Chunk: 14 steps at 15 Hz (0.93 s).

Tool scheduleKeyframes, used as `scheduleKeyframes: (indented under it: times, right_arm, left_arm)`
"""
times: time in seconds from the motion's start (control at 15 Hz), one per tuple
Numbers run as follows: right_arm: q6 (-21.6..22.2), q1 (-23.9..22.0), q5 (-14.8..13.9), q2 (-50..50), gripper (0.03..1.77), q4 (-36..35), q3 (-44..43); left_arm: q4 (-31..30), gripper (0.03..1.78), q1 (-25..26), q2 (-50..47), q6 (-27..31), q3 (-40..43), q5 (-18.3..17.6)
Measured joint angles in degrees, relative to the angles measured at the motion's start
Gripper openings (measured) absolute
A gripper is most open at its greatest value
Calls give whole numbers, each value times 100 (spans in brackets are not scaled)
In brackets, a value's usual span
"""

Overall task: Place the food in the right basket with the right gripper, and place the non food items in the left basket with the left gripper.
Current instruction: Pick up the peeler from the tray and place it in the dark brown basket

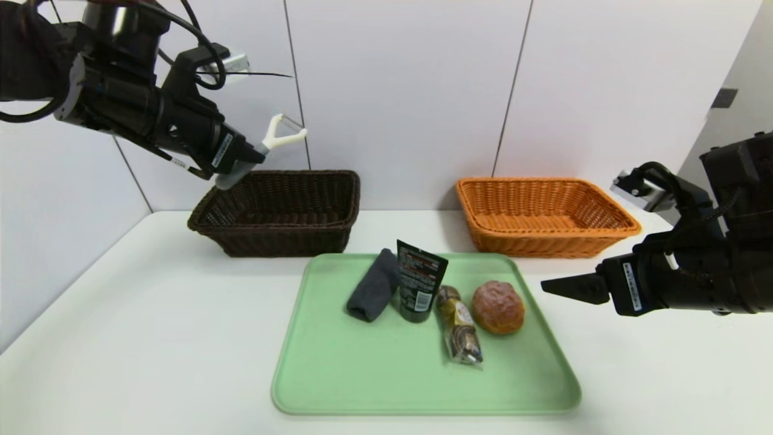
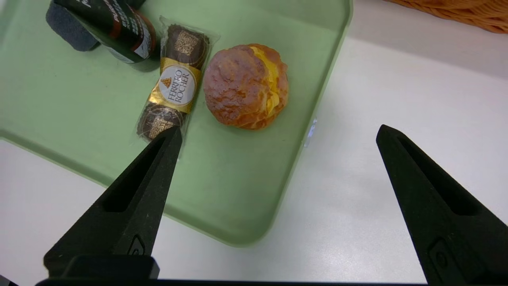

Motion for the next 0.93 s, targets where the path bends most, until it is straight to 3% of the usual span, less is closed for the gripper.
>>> scheduleKeyframes:
  times: [0.33, 0.67, 0.93]
  right_arm:
    - [-11, -9, -20, -265, 170, -9, 148]
    - [-26, -16, -34, -416, 170, -21, 334]
    - [-28, -18, -39, -402, 170, -28, 318]
  left_arm:
    - [-299, 25, 629, 931, 1115, -323, -15]
    - [-457, 25, 612, 1343, 2031, -334, -174]
    - [-673, 25, 406, 1602, 2282, -336, -233]
